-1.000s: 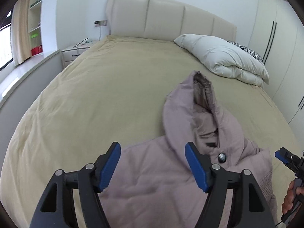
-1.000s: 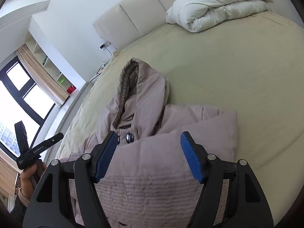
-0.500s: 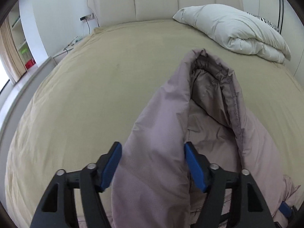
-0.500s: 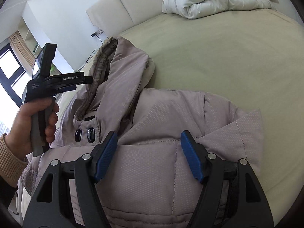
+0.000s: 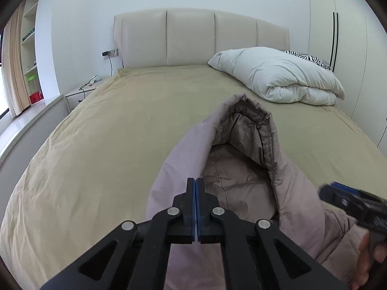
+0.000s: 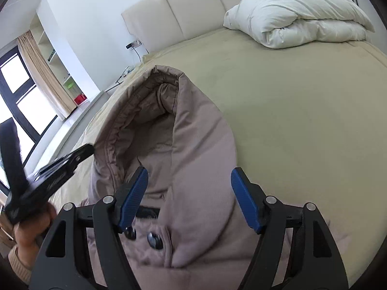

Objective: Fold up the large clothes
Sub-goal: 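Grasp the hood rim with both tools and lift it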

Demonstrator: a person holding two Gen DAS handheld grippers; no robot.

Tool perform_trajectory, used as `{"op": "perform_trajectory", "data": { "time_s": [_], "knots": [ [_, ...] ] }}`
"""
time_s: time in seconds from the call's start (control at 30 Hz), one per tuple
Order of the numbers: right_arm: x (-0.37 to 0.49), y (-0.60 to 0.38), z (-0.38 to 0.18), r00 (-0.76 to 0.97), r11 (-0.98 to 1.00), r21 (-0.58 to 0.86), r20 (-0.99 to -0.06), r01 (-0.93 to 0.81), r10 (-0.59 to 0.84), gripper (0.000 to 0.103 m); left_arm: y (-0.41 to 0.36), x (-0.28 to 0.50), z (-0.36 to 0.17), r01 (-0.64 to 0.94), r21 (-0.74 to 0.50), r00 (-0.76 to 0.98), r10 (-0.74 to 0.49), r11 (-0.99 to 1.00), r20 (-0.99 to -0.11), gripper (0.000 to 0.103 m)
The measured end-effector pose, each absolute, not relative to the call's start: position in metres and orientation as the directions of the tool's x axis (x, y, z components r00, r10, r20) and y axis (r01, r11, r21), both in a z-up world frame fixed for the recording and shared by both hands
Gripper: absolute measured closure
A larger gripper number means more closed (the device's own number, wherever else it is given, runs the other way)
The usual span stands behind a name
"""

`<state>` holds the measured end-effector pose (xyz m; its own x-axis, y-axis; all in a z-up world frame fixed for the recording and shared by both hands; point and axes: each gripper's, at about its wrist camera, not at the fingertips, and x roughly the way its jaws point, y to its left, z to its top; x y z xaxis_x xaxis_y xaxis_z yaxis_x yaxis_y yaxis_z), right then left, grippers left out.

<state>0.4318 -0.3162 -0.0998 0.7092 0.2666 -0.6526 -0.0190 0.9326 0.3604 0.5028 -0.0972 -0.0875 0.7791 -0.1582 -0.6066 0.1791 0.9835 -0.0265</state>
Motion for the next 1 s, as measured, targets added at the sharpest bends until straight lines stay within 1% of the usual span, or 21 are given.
{"op": "perform_trajectory", "data": {
  "time_s": [0.1,0.13,0.23,0.27,0.33,0.4,0.43,0.47,0.5,0.53,0.6,0.67,0.7,0.77,0.8,0.87,0.9,0.93,0.97,1.0],
  "knots": [
    [0.478,-0.298,-0.102,0.682,0.944,0.33,-0.69,-0.002,0.243,0.032,-0.093,0.482,-0.081,0.191,-0.011,0.814,-0.164,0.982,-0.558,0.102],
    [0.493,-0.29,-0.105,0.665,0.951,0.31,-0.712,0.009,0.226,0.032,-0.093,0.479,-0.082,0.197,0.001,0.815,-0.163,0.98,-0.556,0.102],
    [0.538,-0.275,-0.126,0.579,0.961,0.267,-0.795,0.071,0.179,0.032,-0.095,0.488,-0.092,0.206,-0.003,0.794,-0.169,0.979,-0.585,0.102],
    [0.547,-0.271,-0.13,0.565,0.962,0.26,-0.807,0.08,0.171,0.032,-0.095,0.495,-0.095,0.202,-0.017,0.777,-0.171,0.979,-0.606,0.102],
    [0.558,-0.258,-0.133,0.566,0.984,0.16,-0.82,0.074,0.091,0.032,-0.09,0.505,-0.1,0.185,-0.055,0.759,-0.178,0.981,-0.627,0.102],
    [0.57,-0.248,-0.138,0.557,0.997,0.043,-0.831,0.059,0.003,0.033,-0.088,0.512,-0.103,0.169,-0.067,0.758,-0.173,0.983,-0.629,0.089],
    [0.574,-0.249,-0.139,0.558,0.998,0.017,-0.83,0.065,-0.023,0.045,-0.086,0.514,-0.104,0.164,-0.086,0.755,-0.181,0.983,-0.63,0.074],
    [0.577,-0.253,-0.141,0.556,0.997,0.011,-0.83,0.072,-0.031,0.054,-0.084,0.517,-0.106,0.158,-0.106,0.75,-0.19,0.982,-0.634,0.064],
    [0.581,-0.258,-0.143,0.548,0.997,0.022,-0.836,0.075,-0.023,0.067,-0.084,0.518,-0.108,0.156,-0.111,0.746,-0.19,0.982,-0.638,0.062],
    [0.582,-0.264,-0.143,0.549,0.996,0.055,-0.836,0.074,0.006,0.072,-0.085,0.52,-0.11,0.154,-0.108,0.743,-0.187,0.982,-0.642,0.061],
    [0.576,-0.272,-0.141,0.573,0.994,0.087,-0.819,0.066,0.034,0.088,-0.089,0.523,-0.114,0.159,-0.104,0.735,-0.188,0.982,-0.651,0.054],
    [0.564,-0.274,-0.13,0.617,0.992,0.112,-0.785,0.051,0.057,0.092,-0.096,0.524,-0.114,0.162,-0.081,0.738,-0.175,0.984,-0.652,0.042],
    [0.555,-0.275,-0.124,0.642,0.99,0.135,-0.763,0.041,0.078,0.093,-0.099,0.525,-0.112,0.158,-0.063,0.746,-0.161,0.985,-0.647,0.038],
    [0.538,-0.274,-0.105,0.694,0.99,0.141,-0.713,0.003,0.1,0.093,-0.105,0.531,-0.11,0.136,-0.018,0.763,-0.116,0.991,-0.636,0.018],
    [0.529,-0.273,-0.095,0.717,0.991,0.132,-0.689,-0.016,0.104,0.093,-0.107,0.536,-0.11,0.118,0.002,0.764,-0.089,0.993,-0.639,0.016],
    [0.509,-0.271,-0.078,0.751,0.989,0.138,-0.648,-0.049,0.128,0.093,-0.107,0.549,-0.113,0.095,0.008,0.76,-0.067,0.995,-0.647,0.016],
    [0.501,-0.269,-0.071,0.764,0.988,0.136,-0.63,-0.066,0.138,0.094,-0.104,0.556,-0.115,0.083,0.011,0.755,-0.056,0.996,-0.654,0.018],
    [0.492,-0.273,-0.066,0.775,0.988,0.13,-0.616,-0.077,0.142,0.094,-0.101,0.562,-0.117,0.071,0.0,0.747,-0.053,0.997,-0.663,0.032],
    [0.483,-0.273,-0.06,0.787,0.988,0.124,-0.598,-0.091,0.148,0.094,-0.096,0.566,-0.118,0.066,-0.024,0.737,-0.065,0.998,-0.673,0.055],
    [0.477,-0.275,-0.057,0.795,0.988,0.12,-0.587,-0.1,0.151,0.094,-0.09,0.569,-0.119,0.057,-0.06,0.72,-0.083,0.997,-0.689,0.068]
  ]
}}
